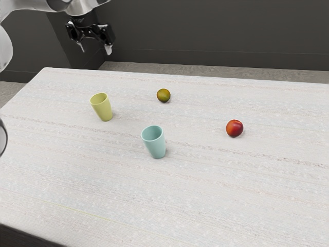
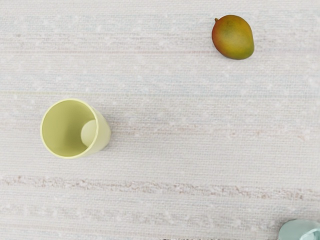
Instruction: Place the right cup onto the left cup
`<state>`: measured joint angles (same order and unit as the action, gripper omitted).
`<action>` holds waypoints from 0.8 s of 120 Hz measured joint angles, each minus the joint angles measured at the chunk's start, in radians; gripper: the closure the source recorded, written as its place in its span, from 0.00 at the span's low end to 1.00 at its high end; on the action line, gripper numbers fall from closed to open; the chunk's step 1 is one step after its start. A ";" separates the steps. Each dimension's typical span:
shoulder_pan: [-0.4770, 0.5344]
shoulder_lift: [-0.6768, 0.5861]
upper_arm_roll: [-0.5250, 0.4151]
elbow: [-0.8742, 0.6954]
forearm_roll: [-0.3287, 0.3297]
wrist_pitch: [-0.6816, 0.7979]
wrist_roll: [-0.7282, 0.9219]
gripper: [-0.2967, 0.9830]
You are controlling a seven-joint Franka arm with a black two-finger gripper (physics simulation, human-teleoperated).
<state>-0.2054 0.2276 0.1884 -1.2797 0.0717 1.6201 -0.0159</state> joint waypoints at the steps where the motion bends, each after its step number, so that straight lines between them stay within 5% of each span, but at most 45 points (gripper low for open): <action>1: -0.006 0.000 0.000 -0.001 -0.001 0.000 0.002 0.24; 28: -0.079 0.008 0.013 -0.050 -0.026 0.013 0.031 0.24; 52: -0.149 0.082 0.013 -0.117 -0.064 0.078 -0.129 0.24; 72: -0.177 0.104 0.011 -0.289 -0.139 0.232 -0.250 0.24; 96: -0.243 -0.047 0.007 -0.553 -0.164 0.358 -0.357 0.24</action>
<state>-0.4482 0.1803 0.1950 -1.8325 -0.0920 1.9778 -0.3725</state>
